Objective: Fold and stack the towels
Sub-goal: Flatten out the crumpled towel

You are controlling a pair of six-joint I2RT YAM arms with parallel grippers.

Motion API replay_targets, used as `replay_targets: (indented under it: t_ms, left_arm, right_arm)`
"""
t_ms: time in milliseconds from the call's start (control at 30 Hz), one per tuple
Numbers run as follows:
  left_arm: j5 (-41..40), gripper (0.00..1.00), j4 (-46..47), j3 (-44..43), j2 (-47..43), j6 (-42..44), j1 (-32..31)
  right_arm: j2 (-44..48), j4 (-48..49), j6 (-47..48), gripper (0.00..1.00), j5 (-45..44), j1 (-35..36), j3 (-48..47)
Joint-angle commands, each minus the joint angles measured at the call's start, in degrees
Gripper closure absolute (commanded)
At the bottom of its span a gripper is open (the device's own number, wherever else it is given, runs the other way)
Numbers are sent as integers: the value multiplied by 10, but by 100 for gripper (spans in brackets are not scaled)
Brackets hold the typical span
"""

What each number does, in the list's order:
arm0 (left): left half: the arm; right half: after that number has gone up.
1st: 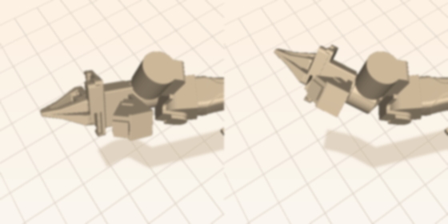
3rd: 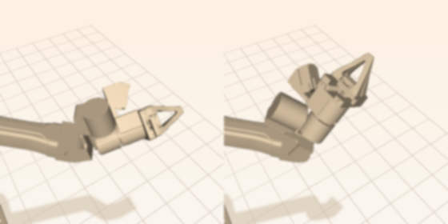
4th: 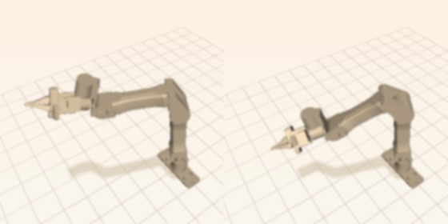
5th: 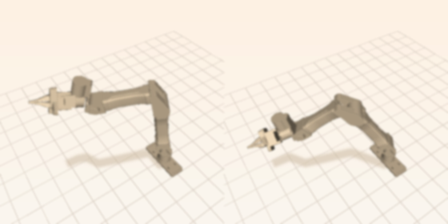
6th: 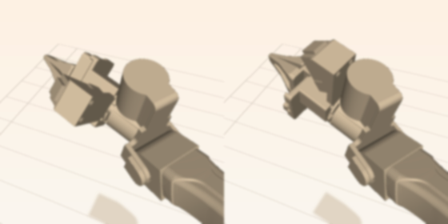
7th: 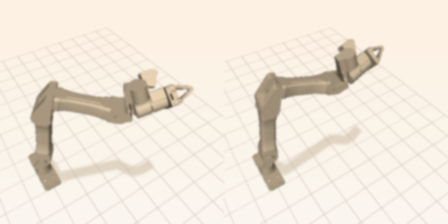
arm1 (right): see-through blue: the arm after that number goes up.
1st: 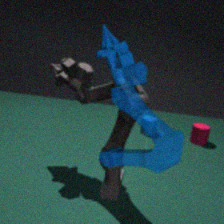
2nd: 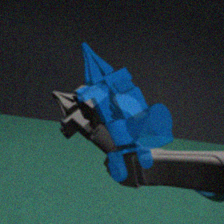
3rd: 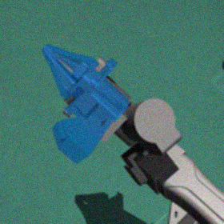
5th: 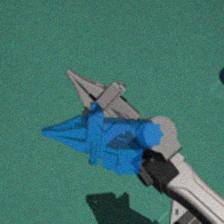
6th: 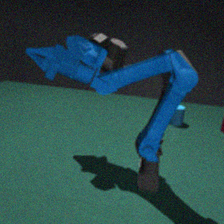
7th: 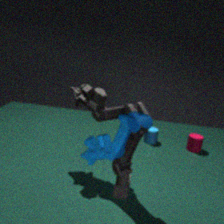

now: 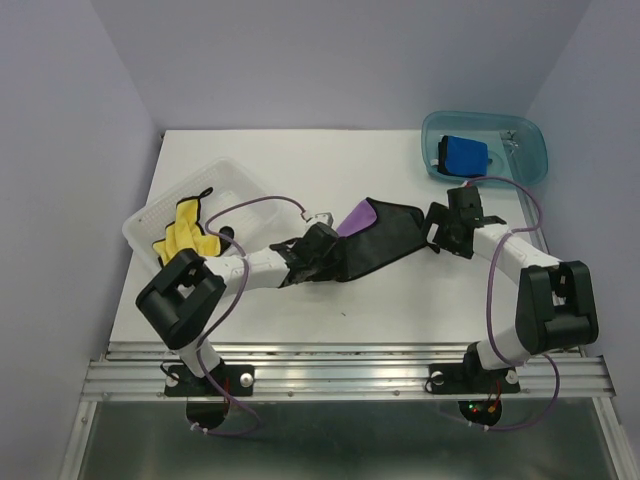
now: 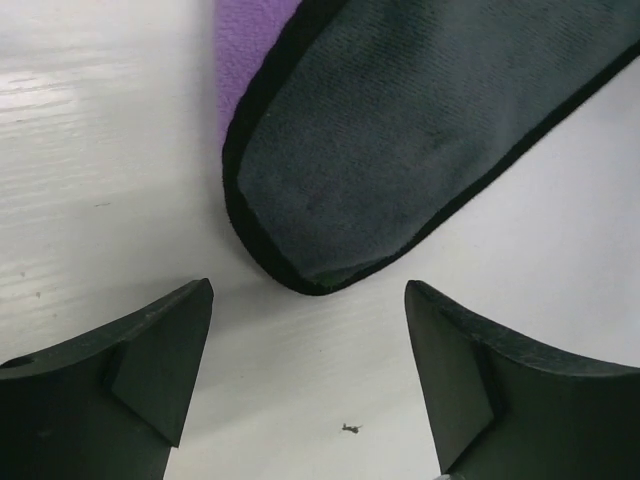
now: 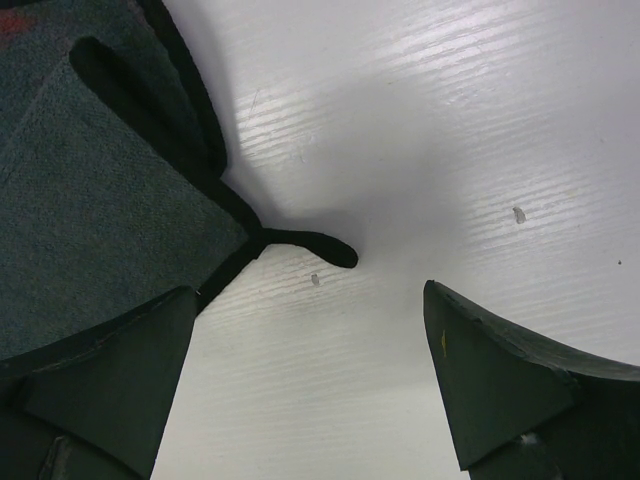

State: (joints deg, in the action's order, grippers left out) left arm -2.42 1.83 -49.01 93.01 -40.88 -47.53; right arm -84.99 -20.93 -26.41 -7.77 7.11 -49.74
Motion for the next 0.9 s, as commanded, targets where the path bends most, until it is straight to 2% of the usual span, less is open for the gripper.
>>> replay_targets:
  t_ms: [0,67,200,300,367,433,500,733,867]
  left_arm:
    - [-99,14,-82,-46,16,-33,-23]
    - [-113,15,-101,-59,28,-38,-34]
    - [-133,25,-147,-94,74,-70,-42]
    - [-124,39,-152,-103,95,-75,-42]
    - [-123,42,-154,-107,100,-73,-43]
    - [-120,53,-160,-108,103,-75,-43]
    - [-117,58,-160,-103,99,-76,-42]
    - [-117,100,-157,-87,81,-78,-42]
    - [-116,100,-147,-87,77,-67,-42]
  right_arm:
    - [6,21,-3,0,-22,-3,-5]
    - [7,25,-5,0,-19,-2,-5]
    - [6,33,-3,0,-9,-2,0]
    - [3,30,-1,0,-12,-3,-2]
    - [3,28,0,0,-12,-2,-2]
    - [4,28,1,0,-11,-2,-2]
    - [5,29,3,0,-8,-2,-1]
    - [9,35,1,0,45,-2,6]
    - [-3,41,16,0,52,-2,8]
